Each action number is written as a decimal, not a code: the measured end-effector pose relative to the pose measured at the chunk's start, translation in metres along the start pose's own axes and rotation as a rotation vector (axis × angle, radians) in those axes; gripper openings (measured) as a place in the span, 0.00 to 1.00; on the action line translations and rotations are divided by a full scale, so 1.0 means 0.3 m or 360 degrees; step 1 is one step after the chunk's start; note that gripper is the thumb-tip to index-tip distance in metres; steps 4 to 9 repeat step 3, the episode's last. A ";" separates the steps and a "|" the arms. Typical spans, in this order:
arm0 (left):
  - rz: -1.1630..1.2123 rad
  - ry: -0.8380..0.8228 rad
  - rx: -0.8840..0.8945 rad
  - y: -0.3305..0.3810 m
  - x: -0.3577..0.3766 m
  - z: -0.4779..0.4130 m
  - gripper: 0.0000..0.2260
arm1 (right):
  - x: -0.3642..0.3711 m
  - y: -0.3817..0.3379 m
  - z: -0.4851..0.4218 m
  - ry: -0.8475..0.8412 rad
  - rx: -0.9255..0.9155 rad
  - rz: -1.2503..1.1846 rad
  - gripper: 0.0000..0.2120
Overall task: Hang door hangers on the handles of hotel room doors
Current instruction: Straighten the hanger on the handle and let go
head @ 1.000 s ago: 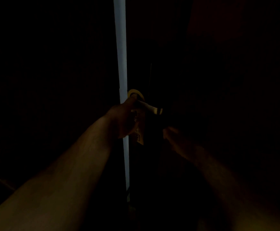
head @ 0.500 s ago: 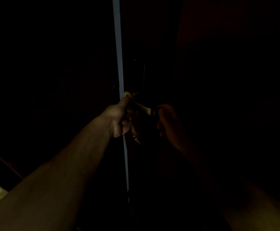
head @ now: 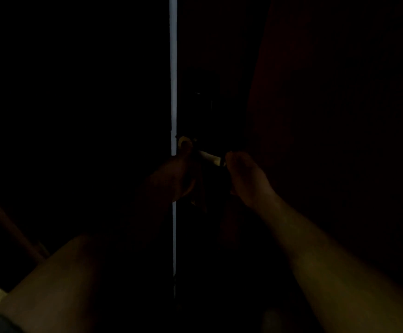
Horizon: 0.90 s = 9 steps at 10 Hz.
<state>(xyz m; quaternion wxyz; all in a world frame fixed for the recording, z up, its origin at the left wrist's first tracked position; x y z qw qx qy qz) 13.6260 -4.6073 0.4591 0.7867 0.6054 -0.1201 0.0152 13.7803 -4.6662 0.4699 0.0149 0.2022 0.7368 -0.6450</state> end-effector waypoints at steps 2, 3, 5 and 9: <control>-0.0074 -0.0276 -0.0024 -0.038 -0.048 0.040 0.14 | -0.002 -0.074 0.119 -0.0002 0.0242 -0.0057 0.18; -0.0226 -0.0337 -0.0077 -0.061 -0.083 0.069 0.14 | -0.020 -0.104 0.206 0.0091 0.0265 -0.0058 0.17; -0.0226 -0.0337 -0.0077 -0.061 -0.083 0.069 0.14 | -0.020 -0.104 0.206 0.0091 0.0265 -0.0058 0.17; -0.0226 -0.0337 -0.0077 -0.061 -0.083 0.069 0.14 | -0.020 -0.104 0.206 0.0091 0.0265 -0.0058 0.17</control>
Point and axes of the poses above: each hand's wrist, its own z-axis away from the middle knuckle, its own x-axis out of the palm, y = z × x, the point moved 5 cm from there along -z, towards the middle knuckle, and after that the axes turned 8 degrees about -z, right-handed, at the moved point
